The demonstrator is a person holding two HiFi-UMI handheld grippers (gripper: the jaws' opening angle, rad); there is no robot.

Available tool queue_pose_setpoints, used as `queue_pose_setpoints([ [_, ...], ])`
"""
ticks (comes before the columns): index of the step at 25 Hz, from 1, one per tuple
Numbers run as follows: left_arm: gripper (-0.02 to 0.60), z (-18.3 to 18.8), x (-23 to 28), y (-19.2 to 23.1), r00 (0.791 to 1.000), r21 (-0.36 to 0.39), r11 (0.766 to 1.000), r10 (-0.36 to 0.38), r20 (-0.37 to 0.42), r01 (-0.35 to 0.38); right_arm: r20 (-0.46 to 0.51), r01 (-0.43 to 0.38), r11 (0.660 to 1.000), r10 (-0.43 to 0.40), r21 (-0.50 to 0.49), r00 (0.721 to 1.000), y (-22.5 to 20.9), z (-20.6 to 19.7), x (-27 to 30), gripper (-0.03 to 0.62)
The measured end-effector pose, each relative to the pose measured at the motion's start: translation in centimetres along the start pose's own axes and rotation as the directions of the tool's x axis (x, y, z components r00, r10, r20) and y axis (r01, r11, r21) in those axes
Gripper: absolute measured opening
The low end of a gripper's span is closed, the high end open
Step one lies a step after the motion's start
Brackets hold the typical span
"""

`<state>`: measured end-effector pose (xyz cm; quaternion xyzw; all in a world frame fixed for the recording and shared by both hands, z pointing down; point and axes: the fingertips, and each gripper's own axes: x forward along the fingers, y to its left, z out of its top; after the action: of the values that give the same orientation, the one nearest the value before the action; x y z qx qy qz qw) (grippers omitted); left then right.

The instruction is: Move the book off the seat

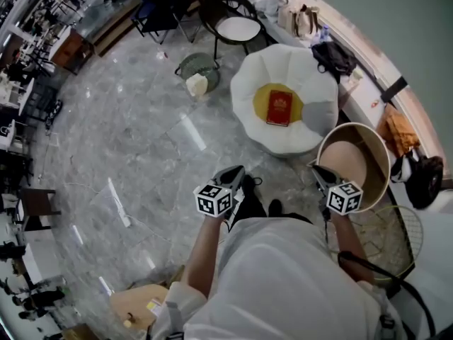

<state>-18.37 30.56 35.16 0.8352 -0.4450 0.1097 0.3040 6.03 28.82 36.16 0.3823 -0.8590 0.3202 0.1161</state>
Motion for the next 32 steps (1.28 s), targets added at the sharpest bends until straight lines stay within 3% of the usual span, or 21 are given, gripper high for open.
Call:
queue_pose_setpoints([
  [13, 0.002, 5.4, 5.0, 6.1, 0.993, 0.015, 0.995, -0.102, -0.054, 0.103, 0.008, 0.103, 0.994, -0.103, 0.036, 0.995, -1.5, 4.4, 6.0, 0.051],
  [24, 0.002, 8.2, 7.7, 11.9, 0.970, 0.057, 0.977, -0.196, -0.147, 0.206, 0.014, 0.184, 0.978, -0.186, 0.094, 0.982, -1.3, 6.2, 12.3, 0.051],
  [32, 0.002, 9.2, 9.8, 13.4, 0.955, 0.070, 0.965, -0.239, -0.176, 0.254, 0.025, 0.229, 0.966, -0.234, 0.119, 0.972, -1.7, 6.9, 14.0, 0.052],
])
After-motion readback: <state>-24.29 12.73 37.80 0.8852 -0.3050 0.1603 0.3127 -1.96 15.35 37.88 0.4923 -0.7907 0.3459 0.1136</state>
